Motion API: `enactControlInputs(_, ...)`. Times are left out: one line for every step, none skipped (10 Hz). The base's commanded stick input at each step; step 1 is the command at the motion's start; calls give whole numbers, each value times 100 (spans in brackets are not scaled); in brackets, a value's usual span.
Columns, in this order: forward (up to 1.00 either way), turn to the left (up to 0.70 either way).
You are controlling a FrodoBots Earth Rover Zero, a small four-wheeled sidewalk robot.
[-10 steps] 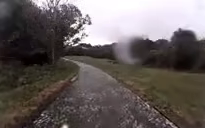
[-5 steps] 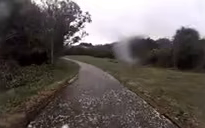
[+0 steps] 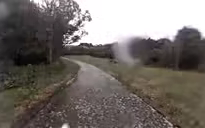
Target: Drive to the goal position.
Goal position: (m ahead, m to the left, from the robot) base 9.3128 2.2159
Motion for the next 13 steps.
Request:
enactControlInputs(50, 0)
enactControlInputs(50, 0)
enactControlInputs(50, 0)
enactControlInputs(50, 0)
enactControlInputs(50, 0)
enactControlInputs(50, 0)
enactControlInputs(50, 0)
enactControlInputs(50, 0)
enactControlInputs(50, 0)
enactControlInputs(50, 4)
enactControlInputs(50, 38)
enactControlInputs(50, 50)
enactControlInputs(50, 50)
